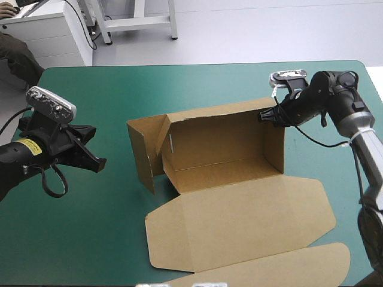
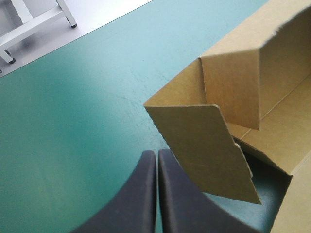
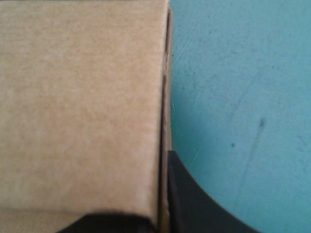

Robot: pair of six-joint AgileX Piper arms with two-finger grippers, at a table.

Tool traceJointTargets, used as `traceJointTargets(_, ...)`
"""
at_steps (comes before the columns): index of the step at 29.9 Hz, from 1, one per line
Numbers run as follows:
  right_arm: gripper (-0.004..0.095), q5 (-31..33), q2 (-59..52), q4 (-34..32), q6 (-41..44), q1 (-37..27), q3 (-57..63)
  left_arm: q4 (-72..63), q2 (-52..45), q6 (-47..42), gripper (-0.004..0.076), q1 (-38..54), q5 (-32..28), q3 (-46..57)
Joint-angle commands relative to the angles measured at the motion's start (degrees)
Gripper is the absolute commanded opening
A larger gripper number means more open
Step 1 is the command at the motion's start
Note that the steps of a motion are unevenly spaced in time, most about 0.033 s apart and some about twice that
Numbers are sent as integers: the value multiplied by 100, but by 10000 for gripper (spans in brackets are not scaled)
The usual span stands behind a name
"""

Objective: Fold the box

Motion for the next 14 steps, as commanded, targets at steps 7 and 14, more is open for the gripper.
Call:
traceJointTargets(7,63,237,1369,116,143,-11,-1464,-124,-64,-52,-8,6,-421,-141)
traceJointTargets(14,603,235,1556,116,60,-11,-2074,-124,-64,-52,-8,6,-407,-141)
